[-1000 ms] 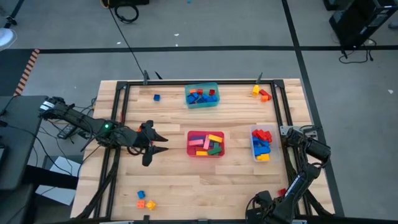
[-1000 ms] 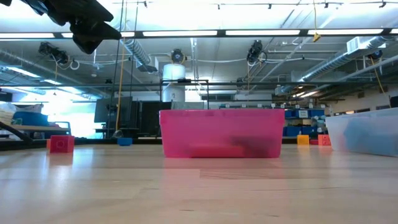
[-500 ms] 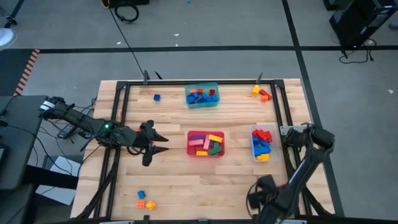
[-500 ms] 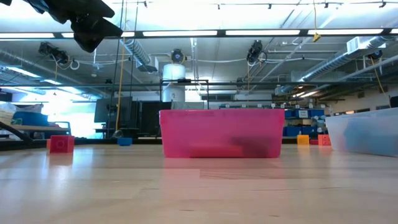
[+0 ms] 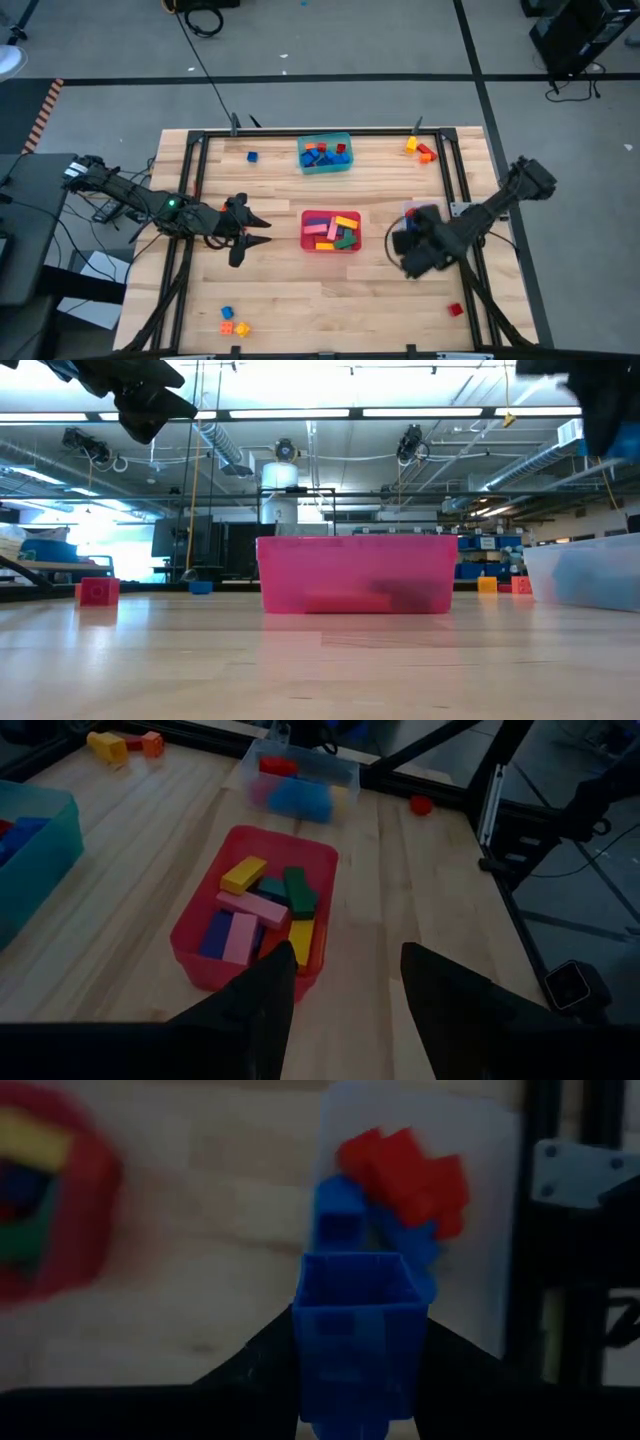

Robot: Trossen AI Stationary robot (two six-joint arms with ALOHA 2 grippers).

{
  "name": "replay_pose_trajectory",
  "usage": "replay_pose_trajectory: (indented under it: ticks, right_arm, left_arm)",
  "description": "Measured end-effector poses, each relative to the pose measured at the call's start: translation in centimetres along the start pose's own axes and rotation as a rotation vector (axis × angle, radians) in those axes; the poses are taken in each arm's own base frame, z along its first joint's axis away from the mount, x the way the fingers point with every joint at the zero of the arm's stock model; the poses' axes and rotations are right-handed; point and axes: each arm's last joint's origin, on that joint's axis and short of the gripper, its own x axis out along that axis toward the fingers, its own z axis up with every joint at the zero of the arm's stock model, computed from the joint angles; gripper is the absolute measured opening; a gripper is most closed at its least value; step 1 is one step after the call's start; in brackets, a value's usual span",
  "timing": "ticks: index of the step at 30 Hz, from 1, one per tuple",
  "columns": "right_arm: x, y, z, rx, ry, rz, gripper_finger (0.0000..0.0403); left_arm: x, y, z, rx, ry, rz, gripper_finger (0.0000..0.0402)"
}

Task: Sort blocks by size
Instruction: Put the blue 1 stud game piece into the transparent bin, then put the yellow 1 stud game piece into the transparent bin

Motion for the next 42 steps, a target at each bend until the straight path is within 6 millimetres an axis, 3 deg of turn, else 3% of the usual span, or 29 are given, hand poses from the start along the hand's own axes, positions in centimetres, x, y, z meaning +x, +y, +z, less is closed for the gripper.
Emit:
replay_pose_trajectory:
  ticks: [4,9,14,17,23,27,34,42]
  right_arm:
    - [2.6,-1.4,1.7,0.058,0.063,0.000,0.0145]
    - [6.4,-2.2,1.5,0.116,0.170,0.094,0.0145]
    - [9.2,-3.1,1.1,0.163,0.218,0.027,0.0146]
    - [9.6,-3.3,1.1,0.193,0.231,-0.004,0.0193]
    - [8.7,-3.0,1.2,0.154,0.241,0.025,0.0324]
    - [7.6,-3.0,1.6,0.140,0.226,0.017,0.0366]
    - [4.0,-3.0,3.1,0.131,0.121,0.034,0.0373]
    - [0.1,-1.5,6.3,0.232,-0.042,0.227,0.0349]
  left_arm:
    - [0.0,0.0,0.0,0.000,0.001,0.001,0.0192]
    - [0.0,0.0,0.0,0.000,0.001,0.001,0.0192]
    - [0.0,0.0,0.0,0.001,0.002,0.001,0.0192]
    - [0.0,0.0,0.0,0.001,0.002,0.001,0.0192]
    - [0.0,0.0,0.0,0.002,0.003,0.001,0.0192]
    - [0.0,0.0,0.0,0.001,0.002,0.001,0.0192]
    - [0.0,-0.1,0.2,-0.091,-0.018,-0.008,0.0192]
    - [-1.4,1.1,0.6,-0.062,-0.034,0.014,0.0192]
